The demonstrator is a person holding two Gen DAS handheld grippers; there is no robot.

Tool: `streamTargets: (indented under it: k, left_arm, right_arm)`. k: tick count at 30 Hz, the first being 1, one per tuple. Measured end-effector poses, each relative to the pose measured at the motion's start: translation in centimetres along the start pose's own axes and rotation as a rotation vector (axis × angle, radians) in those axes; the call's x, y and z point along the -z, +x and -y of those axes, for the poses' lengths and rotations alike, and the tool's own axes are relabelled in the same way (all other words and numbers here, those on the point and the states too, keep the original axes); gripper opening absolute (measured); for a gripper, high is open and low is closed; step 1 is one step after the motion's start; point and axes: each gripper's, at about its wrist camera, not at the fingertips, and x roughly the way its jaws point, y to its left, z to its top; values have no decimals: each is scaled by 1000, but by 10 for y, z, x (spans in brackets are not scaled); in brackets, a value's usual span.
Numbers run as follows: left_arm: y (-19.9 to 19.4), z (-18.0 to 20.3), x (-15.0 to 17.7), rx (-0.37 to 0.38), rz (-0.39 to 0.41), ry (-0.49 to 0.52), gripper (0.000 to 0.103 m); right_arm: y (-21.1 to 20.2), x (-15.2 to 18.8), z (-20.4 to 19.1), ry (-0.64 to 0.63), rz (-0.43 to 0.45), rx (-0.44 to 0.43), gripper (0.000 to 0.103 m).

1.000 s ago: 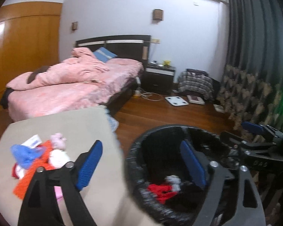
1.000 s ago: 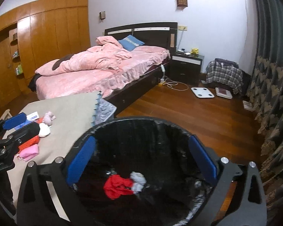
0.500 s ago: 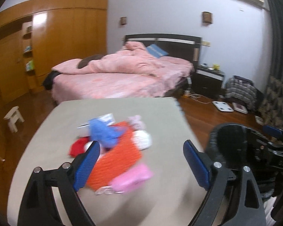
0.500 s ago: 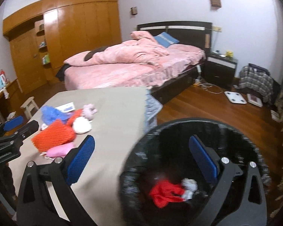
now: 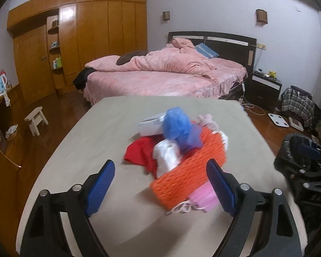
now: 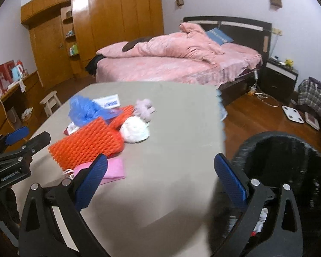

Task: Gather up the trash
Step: 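Return the right tool to the pile and grasp the pink mask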

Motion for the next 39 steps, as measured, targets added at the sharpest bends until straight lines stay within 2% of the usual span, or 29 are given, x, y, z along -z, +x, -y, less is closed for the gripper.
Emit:
streamTargets:
  k: [2, 8, 14, 20, 25, 26, 28, 31, 32, 34, 39]
  left_arm:
    - [6, -7, 3, -5, -13, -5, 84]
    - [20, -26, 15, -16, -48, -29, 81]
    - [27, -40, 21, -15, -60, -46, 79]
    - [32, -41, 25, -6, -73, -55, 79]
    - [37, -40, 27, 2, -84, -56, 79]
    - [37, -39, 27, 3, -85, -56, 79]
    - [37, -39, 27, 9, -87, -57, 79]
    - [38, -36, 27, 24, -97, -57, 78]
    - [39, -35, 27, 32, -102, -57, 77]
    - [42, -31, 28, 58, -118, -58, 65]
    - [53, -21, 28, 127, -156, -66, 44]
  right_arm:
    - [9, 3, -8, -19, -16, -4, 96]
    - [41, 10, -33, -74, -91, -15, 87]
    - [58, 14, -46, -109, -153, -43, 78]
    - [72, 17, -50, -129, -209, -64, 73]
    - [71, 17, -56, -154, -217, -160, 44]
    - [70, 17, -59, -165, -216, -178, 33]
    - [68, 17, -61, -174, -210, -177, 28]
    - [65, 15, -56, -143, -205, -181, 13]
    - [64, 15, -54, -128, -206, -186, 12]
    - [63, 14, -48, -108, -207, -192, 10]
    - [56, 10, -41, -123, -184, -166, 9]
